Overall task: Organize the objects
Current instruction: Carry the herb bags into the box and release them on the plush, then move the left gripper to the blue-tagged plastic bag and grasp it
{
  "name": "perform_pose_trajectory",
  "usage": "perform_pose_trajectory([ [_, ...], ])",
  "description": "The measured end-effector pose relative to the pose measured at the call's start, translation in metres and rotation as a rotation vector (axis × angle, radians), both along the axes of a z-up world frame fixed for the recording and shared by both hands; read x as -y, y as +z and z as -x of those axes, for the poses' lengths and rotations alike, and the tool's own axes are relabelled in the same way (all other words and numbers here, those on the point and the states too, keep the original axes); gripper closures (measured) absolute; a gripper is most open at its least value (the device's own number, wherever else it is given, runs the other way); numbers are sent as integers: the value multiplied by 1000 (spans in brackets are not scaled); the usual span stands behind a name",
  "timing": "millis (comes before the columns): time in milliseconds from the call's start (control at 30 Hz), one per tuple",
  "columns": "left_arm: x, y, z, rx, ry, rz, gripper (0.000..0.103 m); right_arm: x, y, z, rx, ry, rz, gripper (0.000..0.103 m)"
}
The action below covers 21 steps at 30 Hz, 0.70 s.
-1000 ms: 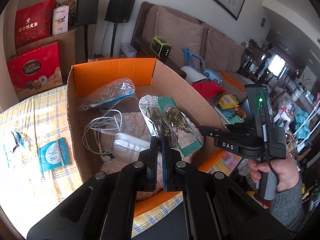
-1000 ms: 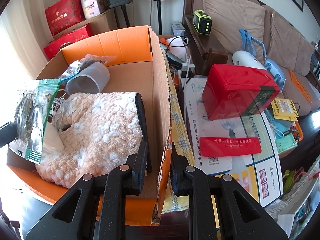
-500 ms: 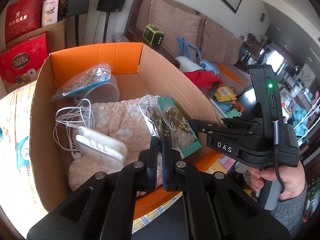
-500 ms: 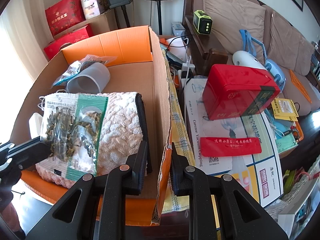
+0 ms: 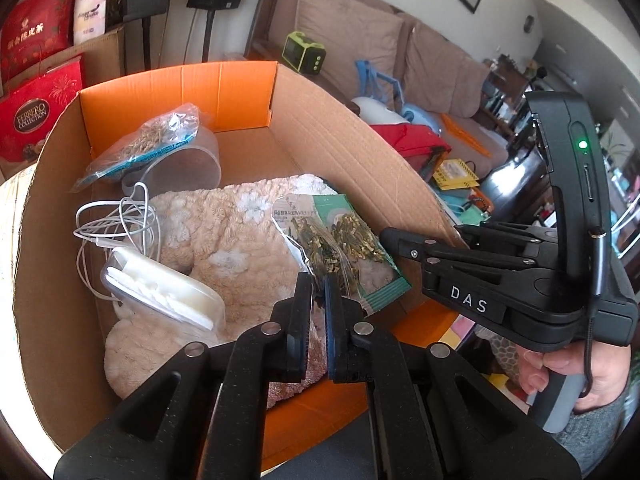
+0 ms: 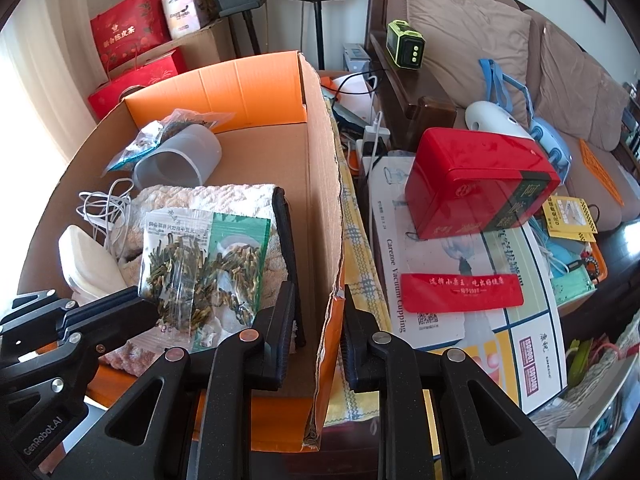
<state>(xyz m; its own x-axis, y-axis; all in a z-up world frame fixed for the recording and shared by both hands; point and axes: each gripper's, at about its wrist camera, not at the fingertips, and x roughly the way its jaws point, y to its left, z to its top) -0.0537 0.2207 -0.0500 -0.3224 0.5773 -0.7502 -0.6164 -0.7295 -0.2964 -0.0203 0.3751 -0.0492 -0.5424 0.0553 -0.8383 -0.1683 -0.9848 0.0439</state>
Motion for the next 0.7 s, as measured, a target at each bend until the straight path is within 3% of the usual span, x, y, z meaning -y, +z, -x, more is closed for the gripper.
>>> perform_pose_trajectory([
  [233, 6, 6, 0, 0, 7, -2, 79, 0, 0, 0, 1, 1, -1, 83],
  [300, 11, 12, -3, -14, 16, -9, 60, 0, 0, 0, 1, 0, -1, 83],
  [500, 30, 38, -15, -113, 34, -18, 35, 0, 0, -1, -1, 0, 1, 83],
  [700, 53, 61, -18, -130, 41, -75, 27, 0, 0, -1, 1, 0, -2, 83],
])
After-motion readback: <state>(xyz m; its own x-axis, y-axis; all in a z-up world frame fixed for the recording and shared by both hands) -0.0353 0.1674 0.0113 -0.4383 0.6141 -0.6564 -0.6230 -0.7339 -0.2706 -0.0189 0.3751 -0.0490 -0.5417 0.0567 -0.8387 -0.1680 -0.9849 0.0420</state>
